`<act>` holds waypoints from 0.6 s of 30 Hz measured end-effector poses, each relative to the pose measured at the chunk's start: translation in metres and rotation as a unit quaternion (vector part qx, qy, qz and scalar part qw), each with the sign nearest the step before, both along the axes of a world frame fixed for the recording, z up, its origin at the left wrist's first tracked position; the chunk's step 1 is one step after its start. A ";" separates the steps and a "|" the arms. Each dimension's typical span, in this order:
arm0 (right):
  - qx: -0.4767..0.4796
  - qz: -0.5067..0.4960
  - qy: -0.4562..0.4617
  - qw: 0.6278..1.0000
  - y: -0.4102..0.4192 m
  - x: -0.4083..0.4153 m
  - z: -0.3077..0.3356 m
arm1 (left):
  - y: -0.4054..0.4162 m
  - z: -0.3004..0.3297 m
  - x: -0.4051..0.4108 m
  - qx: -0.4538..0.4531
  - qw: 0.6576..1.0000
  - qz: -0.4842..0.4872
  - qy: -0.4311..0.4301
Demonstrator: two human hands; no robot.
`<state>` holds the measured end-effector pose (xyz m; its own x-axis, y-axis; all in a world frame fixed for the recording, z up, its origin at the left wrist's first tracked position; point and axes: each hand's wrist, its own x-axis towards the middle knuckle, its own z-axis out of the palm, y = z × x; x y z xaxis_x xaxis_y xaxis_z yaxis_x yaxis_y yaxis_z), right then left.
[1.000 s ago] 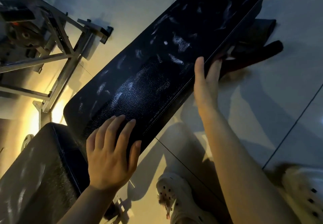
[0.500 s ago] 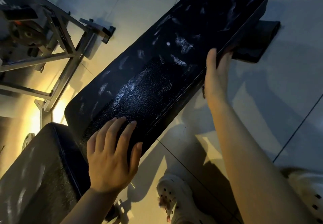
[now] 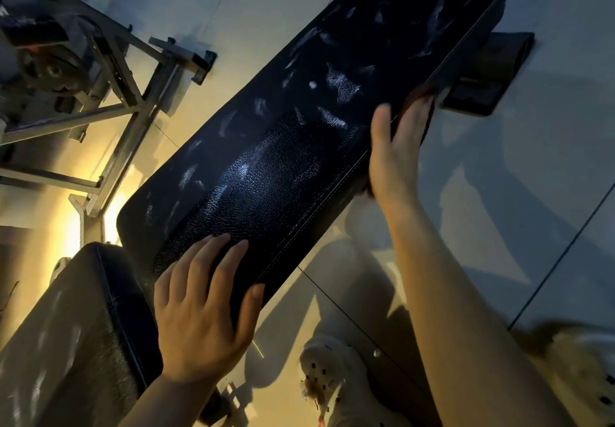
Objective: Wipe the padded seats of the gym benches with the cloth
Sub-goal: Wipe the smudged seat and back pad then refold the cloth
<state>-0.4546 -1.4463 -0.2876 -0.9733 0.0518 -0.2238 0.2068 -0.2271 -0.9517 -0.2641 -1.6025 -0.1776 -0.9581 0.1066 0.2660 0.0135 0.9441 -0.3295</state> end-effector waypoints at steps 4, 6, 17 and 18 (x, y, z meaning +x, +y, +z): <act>-0.028 -0.084 -0.019 0.996 0.015 -0.057 0.000 | 0.001 -0.001 -0.002 0.004 1.000 -0.005 0.002; -0.033 -0.098 -0.035 0.994 0.020 -0.070 -0.005 | 0.002 -0.001 -0.002 0.005 1.000 -0.009 0.003; -0.050 -0.041 -0.020 0.998 -0.016 0.029 0.023 | 0.000 -0.002 -0.002 0.004 1.000 -0.014 0.020; -0.061 -0.032 -0.014 0.998 -0.025 0.048 0.025 | 0.000 -0.002 -0.002 0.003 1.000 -0.015 0.022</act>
